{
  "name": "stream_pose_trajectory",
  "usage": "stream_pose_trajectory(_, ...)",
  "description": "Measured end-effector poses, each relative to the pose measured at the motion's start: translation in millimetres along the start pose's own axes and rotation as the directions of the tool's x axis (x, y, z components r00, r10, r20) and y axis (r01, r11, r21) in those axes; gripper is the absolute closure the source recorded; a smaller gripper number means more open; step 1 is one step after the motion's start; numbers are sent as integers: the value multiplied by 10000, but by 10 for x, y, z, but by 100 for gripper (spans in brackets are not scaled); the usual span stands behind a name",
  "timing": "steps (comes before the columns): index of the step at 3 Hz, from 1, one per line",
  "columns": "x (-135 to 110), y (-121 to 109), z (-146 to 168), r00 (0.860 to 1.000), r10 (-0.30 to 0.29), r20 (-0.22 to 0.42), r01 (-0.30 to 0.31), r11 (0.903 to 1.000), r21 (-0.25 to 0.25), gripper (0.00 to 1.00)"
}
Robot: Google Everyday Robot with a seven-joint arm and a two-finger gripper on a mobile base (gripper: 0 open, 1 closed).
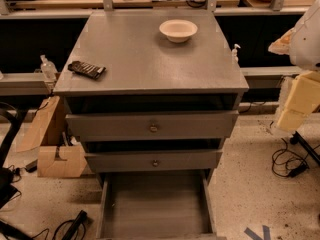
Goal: Place rxbar chocolate into bottom drawer
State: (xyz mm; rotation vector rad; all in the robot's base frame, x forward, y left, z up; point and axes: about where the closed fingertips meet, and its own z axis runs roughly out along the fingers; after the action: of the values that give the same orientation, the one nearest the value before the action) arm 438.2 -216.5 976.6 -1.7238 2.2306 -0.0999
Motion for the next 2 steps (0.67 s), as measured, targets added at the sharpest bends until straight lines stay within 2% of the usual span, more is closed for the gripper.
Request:
stream_pose_trajectory(1, 0, 0, 0, 10000, 0, 0, 0, 10000, 0, 0)
stream_pose_trajectory(2, -143, -186, 55, 9969, -165, 766, 125, 9986, 522, 0)
